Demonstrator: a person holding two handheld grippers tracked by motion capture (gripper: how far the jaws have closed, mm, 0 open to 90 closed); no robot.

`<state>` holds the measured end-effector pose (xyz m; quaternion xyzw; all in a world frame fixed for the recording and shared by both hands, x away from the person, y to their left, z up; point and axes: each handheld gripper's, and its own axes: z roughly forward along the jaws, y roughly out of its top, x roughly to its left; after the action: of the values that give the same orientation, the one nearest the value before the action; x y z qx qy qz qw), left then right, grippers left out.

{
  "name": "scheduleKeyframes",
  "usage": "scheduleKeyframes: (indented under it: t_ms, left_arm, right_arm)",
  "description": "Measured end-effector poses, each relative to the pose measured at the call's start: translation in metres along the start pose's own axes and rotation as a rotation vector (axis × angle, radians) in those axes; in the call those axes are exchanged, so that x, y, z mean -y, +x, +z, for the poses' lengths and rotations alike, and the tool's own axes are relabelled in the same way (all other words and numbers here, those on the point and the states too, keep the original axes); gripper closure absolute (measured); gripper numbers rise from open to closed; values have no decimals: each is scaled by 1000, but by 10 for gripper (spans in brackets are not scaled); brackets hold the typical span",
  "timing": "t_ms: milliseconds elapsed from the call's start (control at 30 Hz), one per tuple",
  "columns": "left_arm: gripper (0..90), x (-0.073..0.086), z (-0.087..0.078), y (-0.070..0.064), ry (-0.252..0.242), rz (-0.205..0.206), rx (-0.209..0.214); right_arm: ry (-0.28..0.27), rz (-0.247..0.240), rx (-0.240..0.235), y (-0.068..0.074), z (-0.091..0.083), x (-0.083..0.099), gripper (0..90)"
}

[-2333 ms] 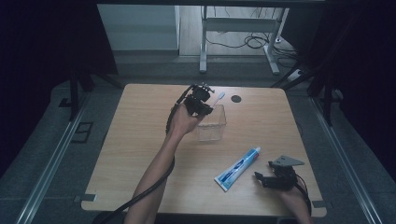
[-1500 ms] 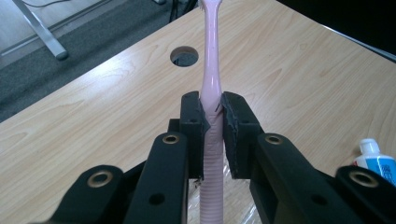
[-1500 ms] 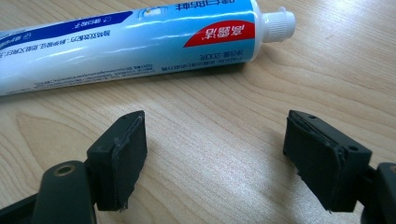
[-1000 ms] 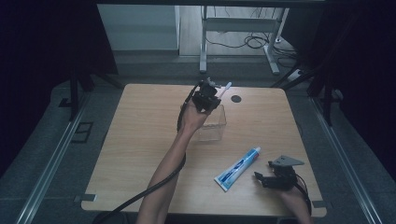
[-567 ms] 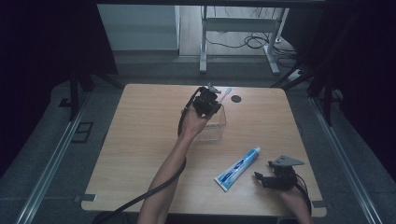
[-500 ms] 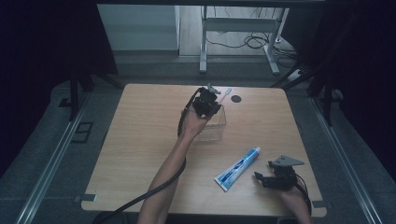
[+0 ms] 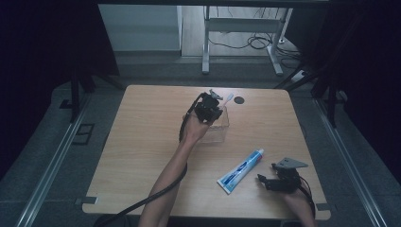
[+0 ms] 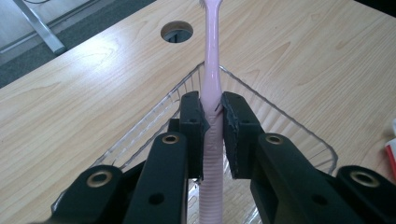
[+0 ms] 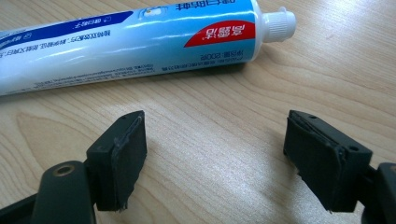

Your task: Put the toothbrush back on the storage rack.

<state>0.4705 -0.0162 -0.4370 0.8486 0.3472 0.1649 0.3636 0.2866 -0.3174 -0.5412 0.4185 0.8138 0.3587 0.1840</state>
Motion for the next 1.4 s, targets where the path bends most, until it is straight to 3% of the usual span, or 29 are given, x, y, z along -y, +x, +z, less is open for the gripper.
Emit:
scheduleKeyframes:
  t_ms: [1000, 1400]
  left_arm:
    - [789, 12, 10, -3, 74, 4, 18]
    - [783, 12, 13, -8, 125, 43, -13]
  right_arm:
    - [0, 1, 0, 0, 0, 0, 215]
    - [0, 1, 0, 0, 0, 0, 215]
